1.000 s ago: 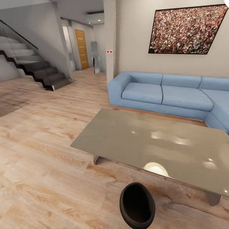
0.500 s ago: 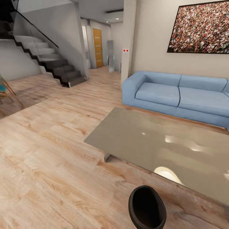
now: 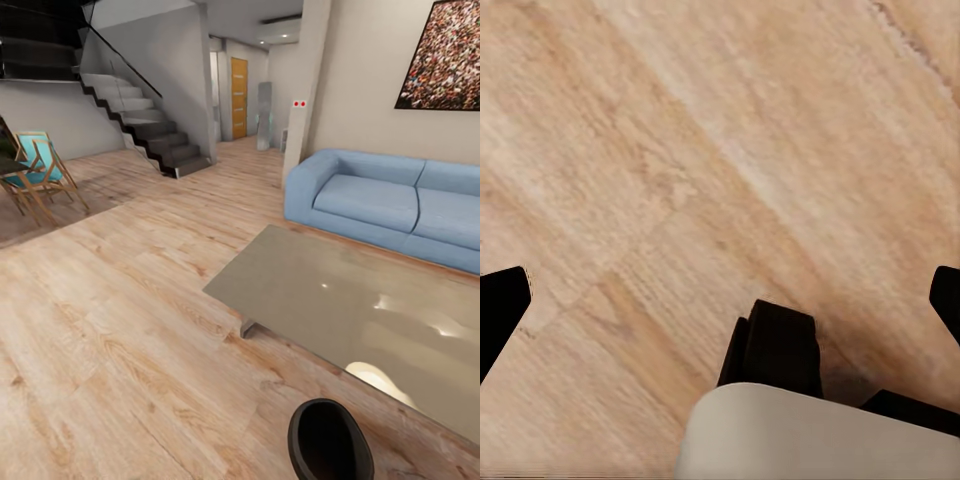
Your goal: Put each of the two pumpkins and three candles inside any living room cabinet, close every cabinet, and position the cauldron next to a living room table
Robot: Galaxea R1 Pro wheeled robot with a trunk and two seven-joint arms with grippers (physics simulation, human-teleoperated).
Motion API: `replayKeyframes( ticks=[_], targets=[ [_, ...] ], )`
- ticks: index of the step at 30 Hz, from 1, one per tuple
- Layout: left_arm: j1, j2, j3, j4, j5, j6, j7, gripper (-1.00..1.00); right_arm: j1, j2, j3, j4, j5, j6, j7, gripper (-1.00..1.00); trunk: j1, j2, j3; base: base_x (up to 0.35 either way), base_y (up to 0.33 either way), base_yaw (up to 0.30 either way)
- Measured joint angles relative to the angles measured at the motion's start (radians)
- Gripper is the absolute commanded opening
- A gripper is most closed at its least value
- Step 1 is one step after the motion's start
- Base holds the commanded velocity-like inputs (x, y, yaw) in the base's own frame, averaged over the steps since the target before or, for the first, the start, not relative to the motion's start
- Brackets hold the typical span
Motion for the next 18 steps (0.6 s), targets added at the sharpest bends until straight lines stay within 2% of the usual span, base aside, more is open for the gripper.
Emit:
replayKeyframes(
  ticks=[18],
  targets=[
    [0.0, 0.0, 0.0, 0.0, 0.0, 0.0, 0.0, 1.0, 0.0, 0.0, 0.0, 0.002, -0.007, 0.002, -0.003, 1.0, 0.0, 0.0, -0.009, 0.0, 0.0, 0.281]
  ],
)
